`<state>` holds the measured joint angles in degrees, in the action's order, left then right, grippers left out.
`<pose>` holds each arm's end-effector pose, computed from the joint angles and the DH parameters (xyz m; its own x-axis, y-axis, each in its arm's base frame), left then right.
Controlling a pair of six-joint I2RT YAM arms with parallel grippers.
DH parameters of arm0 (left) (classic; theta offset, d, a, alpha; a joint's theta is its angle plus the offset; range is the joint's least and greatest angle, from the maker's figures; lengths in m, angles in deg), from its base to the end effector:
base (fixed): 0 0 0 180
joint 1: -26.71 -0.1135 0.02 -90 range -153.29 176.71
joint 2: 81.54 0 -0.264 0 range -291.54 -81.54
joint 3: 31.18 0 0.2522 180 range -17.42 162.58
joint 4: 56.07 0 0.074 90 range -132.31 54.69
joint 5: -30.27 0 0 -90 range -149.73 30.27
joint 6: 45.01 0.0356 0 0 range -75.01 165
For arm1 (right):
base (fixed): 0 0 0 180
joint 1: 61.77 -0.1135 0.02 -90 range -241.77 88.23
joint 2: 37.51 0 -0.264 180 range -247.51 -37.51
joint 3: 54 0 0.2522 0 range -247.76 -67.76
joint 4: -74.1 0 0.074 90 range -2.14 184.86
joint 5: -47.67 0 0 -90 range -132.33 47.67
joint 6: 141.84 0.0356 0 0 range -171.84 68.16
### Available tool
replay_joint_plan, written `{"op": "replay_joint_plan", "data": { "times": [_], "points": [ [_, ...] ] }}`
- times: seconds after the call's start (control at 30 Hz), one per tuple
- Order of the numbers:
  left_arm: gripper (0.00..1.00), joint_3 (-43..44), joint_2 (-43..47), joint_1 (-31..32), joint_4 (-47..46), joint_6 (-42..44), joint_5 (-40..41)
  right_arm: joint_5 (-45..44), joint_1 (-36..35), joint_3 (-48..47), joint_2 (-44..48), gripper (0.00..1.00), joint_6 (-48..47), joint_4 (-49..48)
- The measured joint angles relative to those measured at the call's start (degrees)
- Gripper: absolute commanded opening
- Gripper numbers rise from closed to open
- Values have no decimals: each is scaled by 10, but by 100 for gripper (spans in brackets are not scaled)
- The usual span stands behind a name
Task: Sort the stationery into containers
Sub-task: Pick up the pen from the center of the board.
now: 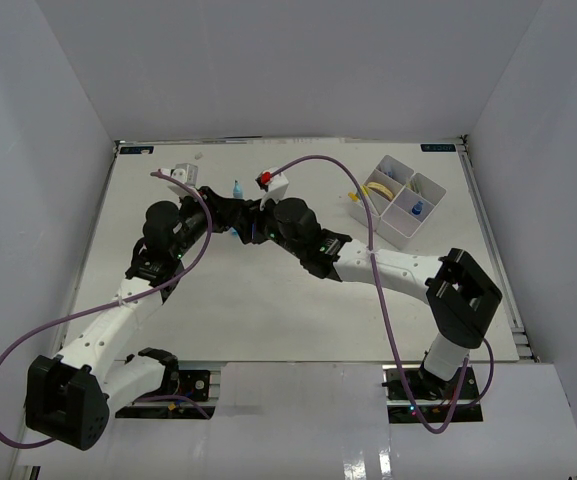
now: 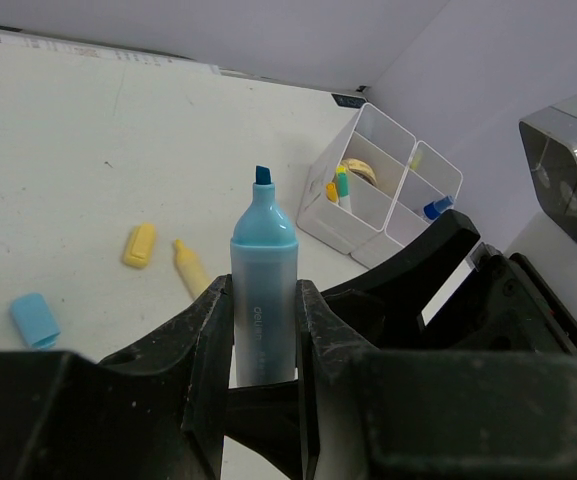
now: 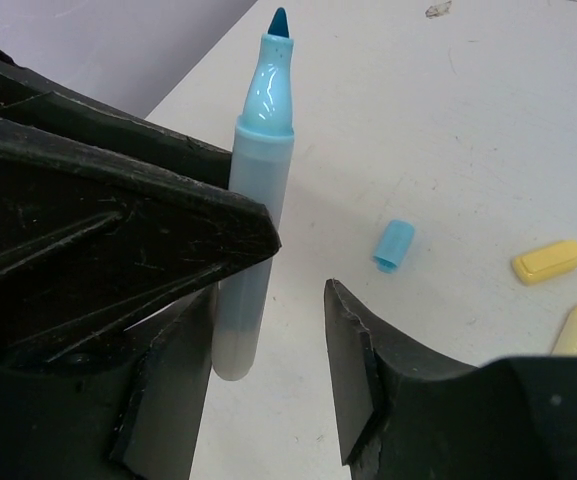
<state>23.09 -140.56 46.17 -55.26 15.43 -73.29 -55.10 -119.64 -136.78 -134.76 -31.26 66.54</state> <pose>0.2268 -0.0890 0.3084 -0.3478 -0.3858 -0.8545 0.4280 0.7456 -0.5108 0.2223 0.3392 0.2993 -0.3092 0.1523 -0.9387 -0.6414 0.6954 0.3241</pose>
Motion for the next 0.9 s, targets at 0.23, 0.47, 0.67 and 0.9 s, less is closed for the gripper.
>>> {"op": "replay_joint_plan", "data": {
  "times": [0.23,0.47,0.67,0.9],
  "points": [
    [6,-7,0,3,-19,0,0,-7,0,0,0,45,0,-3],
    [6,-8,0,10,-25,11,5,-9,0,0,0,43,0,-4],
    [6,-12,0,21,-39,24,20,-15,0,1,2,43,0,-4],
    [6,-17,2,32,-53,28,29,-17,0,19,15,43,2,-17]
  ]
}}
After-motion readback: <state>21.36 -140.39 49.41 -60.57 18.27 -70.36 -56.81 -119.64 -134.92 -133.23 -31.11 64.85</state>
